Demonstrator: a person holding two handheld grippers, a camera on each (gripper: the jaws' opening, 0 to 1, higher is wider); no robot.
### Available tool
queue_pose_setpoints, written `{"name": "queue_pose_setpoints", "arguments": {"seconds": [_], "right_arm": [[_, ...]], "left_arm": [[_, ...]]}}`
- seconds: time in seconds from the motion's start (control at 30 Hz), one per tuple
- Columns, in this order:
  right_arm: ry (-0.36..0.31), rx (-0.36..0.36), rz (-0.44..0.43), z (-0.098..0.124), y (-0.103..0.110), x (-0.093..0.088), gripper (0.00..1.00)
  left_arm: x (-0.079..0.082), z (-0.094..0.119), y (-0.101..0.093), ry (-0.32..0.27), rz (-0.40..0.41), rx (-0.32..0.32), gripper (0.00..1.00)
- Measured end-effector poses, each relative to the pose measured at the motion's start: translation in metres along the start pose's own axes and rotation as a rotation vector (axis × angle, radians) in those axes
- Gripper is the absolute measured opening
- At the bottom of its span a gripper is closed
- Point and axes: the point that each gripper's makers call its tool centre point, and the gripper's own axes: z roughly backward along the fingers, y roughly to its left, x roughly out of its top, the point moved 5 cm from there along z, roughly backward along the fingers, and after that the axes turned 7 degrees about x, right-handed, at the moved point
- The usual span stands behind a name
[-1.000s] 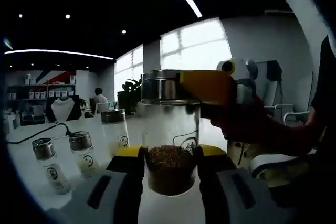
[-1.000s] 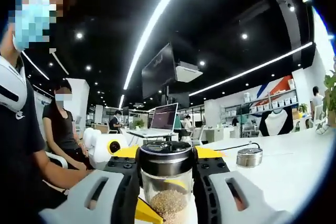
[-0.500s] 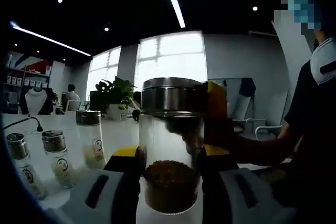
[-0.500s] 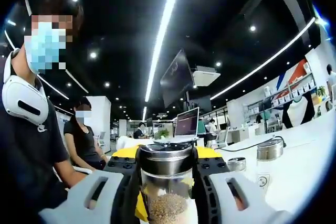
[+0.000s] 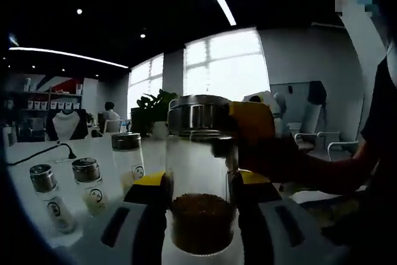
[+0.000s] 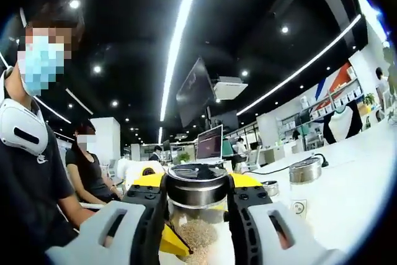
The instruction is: Rotate the seasoning bottle until the label or dispensing opening points toward the visible target arrow and the bottle remains upright within the marked orientation range
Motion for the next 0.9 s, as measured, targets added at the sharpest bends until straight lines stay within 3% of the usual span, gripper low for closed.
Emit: {"name": "queue_pose_setpoints", "arguments": {"seconds": [0.07,0.17,0.27,0.37,0.47,0.6,0.73,0.9], "right_arm": [[0.019,-0.031,0.011,-0.001,-0.003,-0.001,0.40],[0.035,-0.105,0.053,-0.003,-0.005,-0.001,0.40],[0.036,-0.103,0.080,-0.011,0.002,0.000,0.40],[0.117,-0.152,0.077,-0.014,-0.003,-0.006,0.41],[0.153,-0.185,0.035,-0.016,-0.005,-0.010,0.40],[0.136,-0.217,0.041,-0.020,-0.004,-0.012,0.39],[0.181,-0.259,0.033,-0.024,-0.008,-0.018,0.39],[0.189,-0.284,0.018,-0.021,-0.010,-0.018,0.38]], "left_arm": [[0.000,-0.001,0.003,-0.005,-0.031,0.050,0.45],[0.000,-0.003,0.002,-0.006,-0.055,0.072,0.45],[-0.002,-0.004,0.004,-0.004,-0.077,0.096,0.45],[-0.004,-0.002,0.009,-0.016,-0.104,0.154,0.45],[-0.006,0.000,0.016,0.022,-0.265,0.268,0.45],[-0.006,0.001,0.018,0.007,-0.165,0.270,0.45],[-0.011,0.001,0.022,0.017,-0.159,0.317,0.45],[-0.013,-0.001,0.022,0.004,-0.140,0.294,0.45]]}}
